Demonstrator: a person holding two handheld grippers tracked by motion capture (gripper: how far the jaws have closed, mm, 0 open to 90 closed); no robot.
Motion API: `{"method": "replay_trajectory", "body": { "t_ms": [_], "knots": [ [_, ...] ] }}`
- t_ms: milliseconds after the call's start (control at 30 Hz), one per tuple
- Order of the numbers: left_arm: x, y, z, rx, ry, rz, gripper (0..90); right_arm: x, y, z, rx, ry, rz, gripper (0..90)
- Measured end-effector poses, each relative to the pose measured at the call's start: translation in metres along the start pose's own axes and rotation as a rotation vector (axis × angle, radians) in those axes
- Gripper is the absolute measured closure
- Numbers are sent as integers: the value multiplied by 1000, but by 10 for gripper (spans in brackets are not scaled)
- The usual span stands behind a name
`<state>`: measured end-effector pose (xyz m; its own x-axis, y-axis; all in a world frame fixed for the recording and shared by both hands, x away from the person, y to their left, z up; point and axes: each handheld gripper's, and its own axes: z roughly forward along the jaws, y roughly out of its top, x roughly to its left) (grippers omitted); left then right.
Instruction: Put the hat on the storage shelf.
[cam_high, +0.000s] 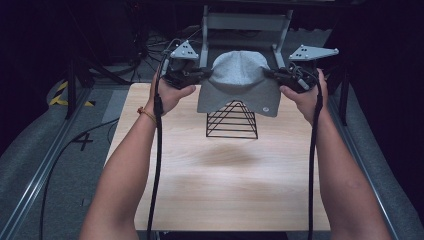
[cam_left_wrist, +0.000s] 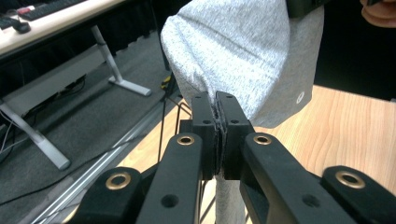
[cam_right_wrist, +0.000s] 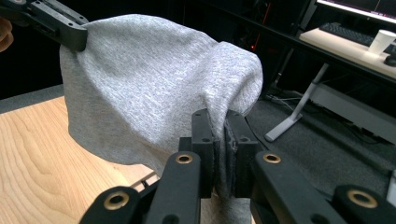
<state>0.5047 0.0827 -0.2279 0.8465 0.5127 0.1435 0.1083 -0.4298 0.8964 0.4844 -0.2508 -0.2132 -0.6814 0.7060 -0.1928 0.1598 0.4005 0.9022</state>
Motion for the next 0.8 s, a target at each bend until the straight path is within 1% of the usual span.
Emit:
{"method": "replay_trajectory", "body": {
  "t_ms": [33, 100, 133, 200, 233, 333, 367, 467, 500, 533, 567, 600, 667, 733, 767, 800],
  "knots": [
    [0, -2, 2, 2, -8, -10, 876, -1, -2, 1, 1, -1, -2, 842],
    [-1, -5, 6, 17, 3, -10, 876, -2, -6, 2, 6, 0, 9, 842],
    [0, -7, 8, 13, 4, -15, 876, -2, -8, 3, 8, 0, 11, 842],
    [0, -11, 13, 23, -1, -22, 876, -3, -12, 5, 14, -1, 9, 842],
    [0, -13, 16, 32, 2, -24, 876, -3, -14, 6, 16, 0, 13, 842],
    [-1, -20, 26, 45, -4, -30, 876, -5, -24, 12, 31, 5, 25, 842],
    [-1, -22, 30, 50, -2, -27, 876, -6, -27, 14, 37, 8, 29, 842],
    [-3, -33, 41, 72, -9, -38, 876, -4, -41, 24, 67, 15, 37, 842],
    [-3, -35, 44, 83, -9, -29, 876, -3, -46, 27, 76, 20, 39, 842],
    [-4, -39, 48, 83, -5, -33, 876, -2, -49, 30, 87, 18, 36, 842],
    [-5, -42, 50, 93, -10, -45, 876, 0, -55, 33, 99, 20, 37, 842],
    [-5, -47, 53, 94, -6, -40, 876, 0, -58, 35, 103, 23, 38, 842],
    [-6, -53, 58, 107, -11, -45, 875, 2, -69, 41, 116, 31, 54, 843],
    [-8, -62, 63, 97, -9, -69, 876, 2, -77, 45, 124, 34, 65, 843],
    [-9, -66, 65, 94, -17, -84, 876, 2, -82, 47, 133, 37, 73, 843],
    [-9, -70, 68, 94, -14, -91, 876, 3, -86, 48, 137, 41, 80, 843]
  ]
}}
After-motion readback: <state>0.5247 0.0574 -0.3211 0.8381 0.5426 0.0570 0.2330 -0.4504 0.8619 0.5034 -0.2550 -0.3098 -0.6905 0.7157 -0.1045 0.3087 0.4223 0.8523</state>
